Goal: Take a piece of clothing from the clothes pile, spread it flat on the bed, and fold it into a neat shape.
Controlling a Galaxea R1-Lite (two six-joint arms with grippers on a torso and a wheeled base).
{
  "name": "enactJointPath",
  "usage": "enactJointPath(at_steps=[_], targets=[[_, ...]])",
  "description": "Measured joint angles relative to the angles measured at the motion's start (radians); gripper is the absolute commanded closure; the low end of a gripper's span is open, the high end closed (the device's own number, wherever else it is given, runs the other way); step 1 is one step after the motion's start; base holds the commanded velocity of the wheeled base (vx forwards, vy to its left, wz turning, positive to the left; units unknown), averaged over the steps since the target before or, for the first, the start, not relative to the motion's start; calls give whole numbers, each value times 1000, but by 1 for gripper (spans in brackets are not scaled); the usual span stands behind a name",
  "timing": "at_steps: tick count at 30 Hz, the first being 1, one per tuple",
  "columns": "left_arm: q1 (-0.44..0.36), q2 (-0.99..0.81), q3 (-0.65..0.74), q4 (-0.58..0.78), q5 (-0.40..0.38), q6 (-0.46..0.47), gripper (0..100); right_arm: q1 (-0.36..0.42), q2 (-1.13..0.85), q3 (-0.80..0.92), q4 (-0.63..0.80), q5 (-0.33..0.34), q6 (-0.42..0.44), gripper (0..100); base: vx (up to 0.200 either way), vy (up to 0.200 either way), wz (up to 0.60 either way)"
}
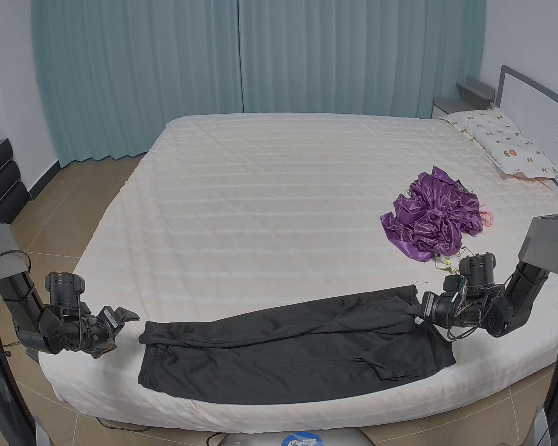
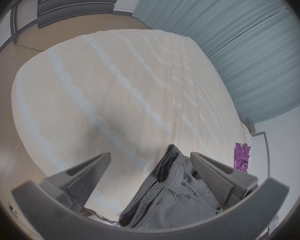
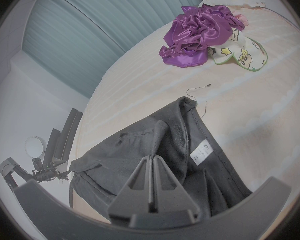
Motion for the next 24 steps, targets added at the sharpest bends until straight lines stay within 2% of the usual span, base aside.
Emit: enactJointPath(at_steps=[4, 5, 16, 20, 24], targets=[[0, -1, 0, 0, -1, -1, 0, -7, 0, 19, 0, 0, -21, 100, 0, 0, 0], [-1, -2, 1, 0, -1, -1, 0, -8, 1, 25, 0, -1, -31, 0, 0, 0, 0], [-31, -7, 9, 2, 10, -20, 0, -6, -28, 54, -8, -9, -12, 0, 0, 0, 0], [-77, -12, 7, 3, 27, -72, 0, 1, -78, 82, -20, -28, 106, 0, 0, 0, 0], [-133, -12, -5, 4, 81, -103, 0, 27, -137, 132, -26, -99, 227, 0, 0, 0, 0]])
